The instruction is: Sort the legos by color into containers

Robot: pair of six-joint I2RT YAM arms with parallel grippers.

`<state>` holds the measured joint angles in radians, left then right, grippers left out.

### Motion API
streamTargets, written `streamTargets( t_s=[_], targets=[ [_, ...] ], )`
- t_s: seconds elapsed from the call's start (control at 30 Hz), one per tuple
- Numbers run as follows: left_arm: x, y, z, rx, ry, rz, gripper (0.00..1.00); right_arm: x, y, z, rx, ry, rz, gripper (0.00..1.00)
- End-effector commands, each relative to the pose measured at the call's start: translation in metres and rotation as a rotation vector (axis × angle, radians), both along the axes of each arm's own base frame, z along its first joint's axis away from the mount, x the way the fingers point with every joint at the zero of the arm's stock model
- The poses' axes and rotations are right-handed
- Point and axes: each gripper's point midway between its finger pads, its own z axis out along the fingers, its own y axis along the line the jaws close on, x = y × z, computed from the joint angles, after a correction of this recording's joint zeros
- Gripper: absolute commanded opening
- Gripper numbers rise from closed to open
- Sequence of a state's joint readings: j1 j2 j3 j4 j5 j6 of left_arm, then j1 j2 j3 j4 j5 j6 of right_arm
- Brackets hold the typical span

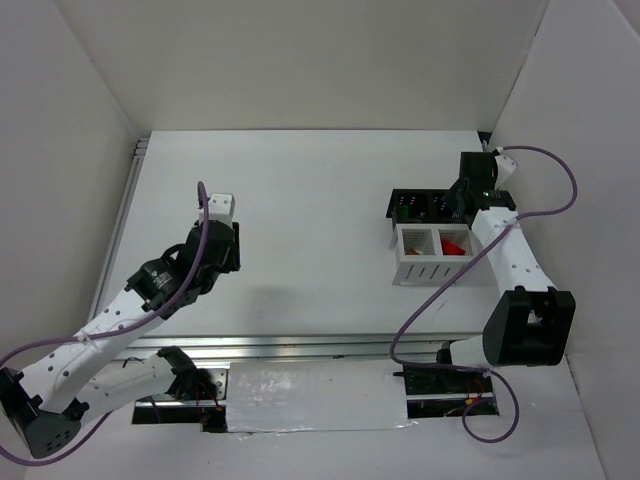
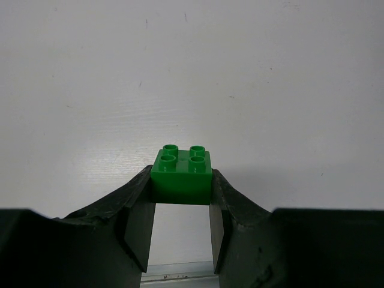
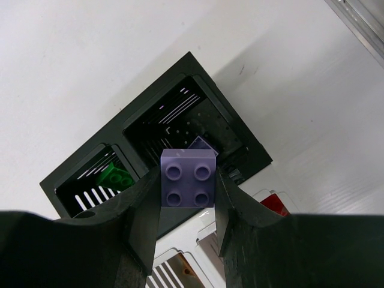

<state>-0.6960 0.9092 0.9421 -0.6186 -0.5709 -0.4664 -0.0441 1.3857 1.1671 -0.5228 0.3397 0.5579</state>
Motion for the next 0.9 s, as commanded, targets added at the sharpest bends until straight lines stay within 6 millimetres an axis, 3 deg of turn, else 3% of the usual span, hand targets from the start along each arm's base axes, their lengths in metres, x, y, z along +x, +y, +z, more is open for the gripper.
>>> streamTargets(
  t_s=[0.0, 0.73, 0.87],
  targets=[
    [0.0035, 0.0008, 0.0073, -0.003, -0.035, -0.004, 0.00, 0.0128, -0.0017, 0.0201, -0.006, -0.069, 0.006, 0.00],
    [0.0017, 0.0027, 0.0088, -0.004, -0.048, -0.009, 0.00, 0.0141, -0.0057, 0.0138, 0.002, -0.050, 0.000, 0.00],
    [0.0009, 0.0034, 0.0083, -0.004, -0.048, -0.009, 0.00, 0.0144, 0.0030, 0.0144, 0.024, -0.060, 0.052, 0.00]
  ],
)
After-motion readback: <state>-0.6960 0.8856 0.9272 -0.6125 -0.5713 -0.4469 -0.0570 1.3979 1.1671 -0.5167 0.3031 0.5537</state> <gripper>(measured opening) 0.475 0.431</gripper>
